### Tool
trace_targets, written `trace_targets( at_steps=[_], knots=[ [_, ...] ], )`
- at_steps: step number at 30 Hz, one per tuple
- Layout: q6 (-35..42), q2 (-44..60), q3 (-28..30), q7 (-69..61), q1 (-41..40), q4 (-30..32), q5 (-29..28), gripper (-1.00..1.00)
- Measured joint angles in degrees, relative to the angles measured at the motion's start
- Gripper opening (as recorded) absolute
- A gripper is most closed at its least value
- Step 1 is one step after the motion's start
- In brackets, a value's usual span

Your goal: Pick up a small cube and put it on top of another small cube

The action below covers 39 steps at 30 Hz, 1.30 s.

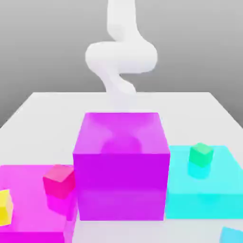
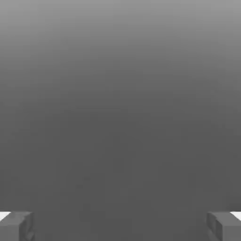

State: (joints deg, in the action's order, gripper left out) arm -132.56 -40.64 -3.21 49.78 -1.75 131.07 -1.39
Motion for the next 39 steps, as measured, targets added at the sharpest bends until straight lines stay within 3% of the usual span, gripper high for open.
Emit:
trace_targets(
  at_steps=[10, 17, 25, 34, 38, 39],
  knots=[
    [-3.2, 20.94, -11.94, 17.98, -4.94, -2.85, -8.46, 0.0],
    [-5.17, 35.68, -17.07, 31.47, -4.82, -4.88, -15.87, 0.0],
    [-8.09, 51.7, -18.02, 44.57, -0.5, -7.0, -20.95, 0.0],
    [-13.46, 66.94, -19.13, 54.08, 4.62, -8.73, -18.65, 0.0],
    [-18.9, 75.06, -15.91, 57.3, 7.82, -10.72, -21.38, 0.0],
    [-19.88, 76.43, -15.16, 57.83, 8.44, -11.09, -22.05, -1.0]
  ],
)
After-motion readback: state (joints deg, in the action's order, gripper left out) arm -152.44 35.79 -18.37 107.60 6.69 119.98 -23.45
